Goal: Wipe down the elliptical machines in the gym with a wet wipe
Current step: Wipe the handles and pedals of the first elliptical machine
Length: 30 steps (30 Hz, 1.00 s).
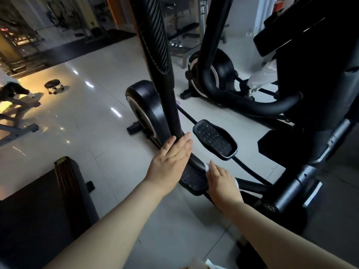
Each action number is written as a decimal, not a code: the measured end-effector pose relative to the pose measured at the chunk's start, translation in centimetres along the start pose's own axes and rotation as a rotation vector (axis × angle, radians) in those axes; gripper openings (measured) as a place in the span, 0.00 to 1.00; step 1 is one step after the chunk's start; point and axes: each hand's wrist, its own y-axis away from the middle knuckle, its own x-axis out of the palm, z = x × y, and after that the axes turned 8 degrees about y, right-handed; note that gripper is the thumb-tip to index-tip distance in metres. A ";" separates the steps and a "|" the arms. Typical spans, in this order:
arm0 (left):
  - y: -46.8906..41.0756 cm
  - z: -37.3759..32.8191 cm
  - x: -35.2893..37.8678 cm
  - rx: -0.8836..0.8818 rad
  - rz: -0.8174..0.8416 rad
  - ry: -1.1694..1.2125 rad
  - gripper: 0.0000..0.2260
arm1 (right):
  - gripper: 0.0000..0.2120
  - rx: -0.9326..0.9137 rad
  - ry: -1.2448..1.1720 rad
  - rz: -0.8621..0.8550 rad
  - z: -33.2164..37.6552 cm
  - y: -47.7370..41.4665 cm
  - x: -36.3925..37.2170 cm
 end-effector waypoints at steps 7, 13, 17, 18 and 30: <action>-0.1 -1.5 0.4 -0.014 0.084 0.063 0.22 | 0.30 -0.035 -0.055 0.027 2.6 -0.4 -0.5; 0.1 -4.1 2.2 0.009 0.192 0.158 0.22 | 0.32 -0.019 0.086 0.100 -1.9 0.8 -0.1; -0.1 -5.7 3.2 -0.031 0.242 0.208 0.21 | 0.30 0.111 0.232 0.123 -4.6 2.8 -1.4; -0.1 -6.0 3.4 -0.032 0.250 0.223 0.20 | 0.30 0.116 0.236 0.136 -4.4 2.8 -1.6; -1.0 -10.3 6.1 -0.085 0.346 0.407 0.19 | 0.32 0.113 0.252 0.300 -7.9 3.7 -5.0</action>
